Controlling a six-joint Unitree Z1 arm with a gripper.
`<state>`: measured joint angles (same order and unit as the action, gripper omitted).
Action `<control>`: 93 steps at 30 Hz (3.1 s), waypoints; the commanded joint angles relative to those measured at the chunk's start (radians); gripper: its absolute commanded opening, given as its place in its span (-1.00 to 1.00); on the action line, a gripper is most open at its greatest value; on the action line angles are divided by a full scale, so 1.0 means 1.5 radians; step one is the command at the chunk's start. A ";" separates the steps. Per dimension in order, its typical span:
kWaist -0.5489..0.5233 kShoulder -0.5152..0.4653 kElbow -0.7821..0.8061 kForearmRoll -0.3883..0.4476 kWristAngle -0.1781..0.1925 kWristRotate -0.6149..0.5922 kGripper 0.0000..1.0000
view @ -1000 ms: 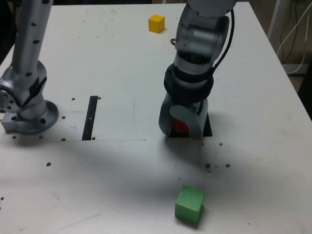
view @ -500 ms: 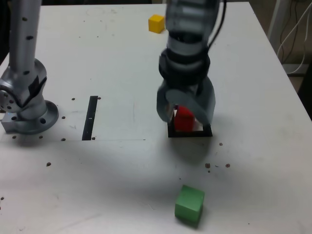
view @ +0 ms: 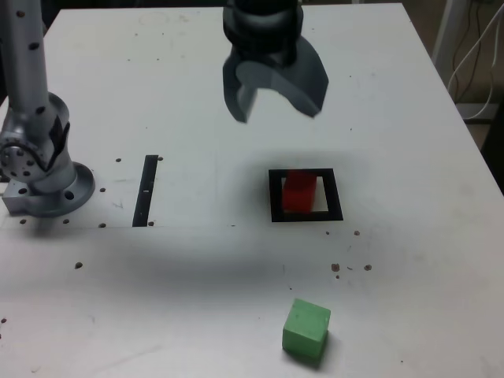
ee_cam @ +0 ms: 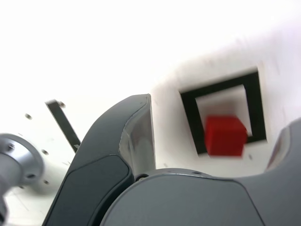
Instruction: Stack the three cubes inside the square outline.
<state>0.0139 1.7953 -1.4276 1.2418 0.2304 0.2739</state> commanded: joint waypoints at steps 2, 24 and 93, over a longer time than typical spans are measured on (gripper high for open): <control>0.052 -0.009 -0.004 0.004 0.026 0.033 0.99; 0.408 0.092 -0.167 -0.028 0.118 0.293 0.98; 0.594 0.478 -0.605 0.152 -0.026 0.423 -0.25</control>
<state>0.9044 2.5103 -2.3375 1.4698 0.1958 0.9094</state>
